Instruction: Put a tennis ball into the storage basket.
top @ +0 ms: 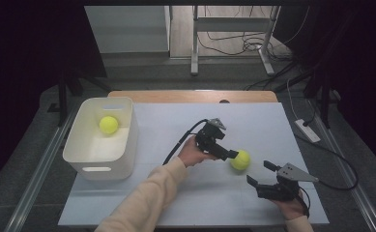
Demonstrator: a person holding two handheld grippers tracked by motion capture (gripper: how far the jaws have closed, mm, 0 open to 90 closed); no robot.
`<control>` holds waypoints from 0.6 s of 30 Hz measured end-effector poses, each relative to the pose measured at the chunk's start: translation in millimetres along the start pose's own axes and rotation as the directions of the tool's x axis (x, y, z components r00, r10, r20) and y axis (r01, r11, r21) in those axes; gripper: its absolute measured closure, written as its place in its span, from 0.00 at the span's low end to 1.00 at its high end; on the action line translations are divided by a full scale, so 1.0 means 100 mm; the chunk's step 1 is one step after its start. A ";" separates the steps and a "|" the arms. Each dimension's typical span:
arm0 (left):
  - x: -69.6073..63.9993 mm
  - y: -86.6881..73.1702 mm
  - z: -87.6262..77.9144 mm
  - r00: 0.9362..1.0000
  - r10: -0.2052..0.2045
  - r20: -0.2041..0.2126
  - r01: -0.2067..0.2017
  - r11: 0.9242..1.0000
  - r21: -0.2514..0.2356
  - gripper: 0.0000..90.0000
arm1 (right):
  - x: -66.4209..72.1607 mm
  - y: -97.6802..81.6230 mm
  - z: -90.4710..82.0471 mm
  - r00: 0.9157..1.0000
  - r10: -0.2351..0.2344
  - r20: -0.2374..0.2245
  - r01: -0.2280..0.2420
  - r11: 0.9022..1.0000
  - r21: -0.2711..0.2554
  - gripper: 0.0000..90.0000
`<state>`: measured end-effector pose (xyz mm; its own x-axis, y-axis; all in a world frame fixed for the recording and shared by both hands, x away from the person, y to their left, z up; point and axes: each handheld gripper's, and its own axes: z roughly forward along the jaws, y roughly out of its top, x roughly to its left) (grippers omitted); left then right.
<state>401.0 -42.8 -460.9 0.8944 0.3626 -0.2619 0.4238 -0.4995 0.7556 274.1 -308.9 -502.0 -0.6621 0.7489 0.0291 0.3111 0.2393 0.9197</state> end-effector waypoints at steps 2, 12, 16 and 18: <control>0.00 0.00 0.03 1.000 -0.001 0.003 0.001 1.000 0.001 0.05 | 0.00 0.00 0.00 1.000 0.000 0.000 0.000 1.000 0.000 0.13; 0.01 0.01 0.13 1.000 -0.018 0.010 0.018 1.000 0.009 0.05 | 0.00 0.00 -0.01 1.000 0.001 -0.002 -0.001 1.000 0.000 0.13; 0.01 0.01 0.16 1.000 -0.017 0.015 0.017 1.000 0.012 0.05 | 0.00 0.00 -0.01 1.000 0.002 -0.002 -0.002 1.000 0.000 0.13; 0.01 0.01 0.18 1.000 -0.016 0.017 0.015 1.000 0.017 0.05 | 0.00 0.00 -0.01 1.000 0.003 -0.001 -0.003 1.000 0.000 0.13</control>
<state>404.4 -56.9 -471.3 0.8900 0.3567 -0.2840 0.4398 -0.5071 0.7412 273.4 -309.6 -501.7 -0.6617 0.7491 0.0321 0.3134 0.2374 0.9195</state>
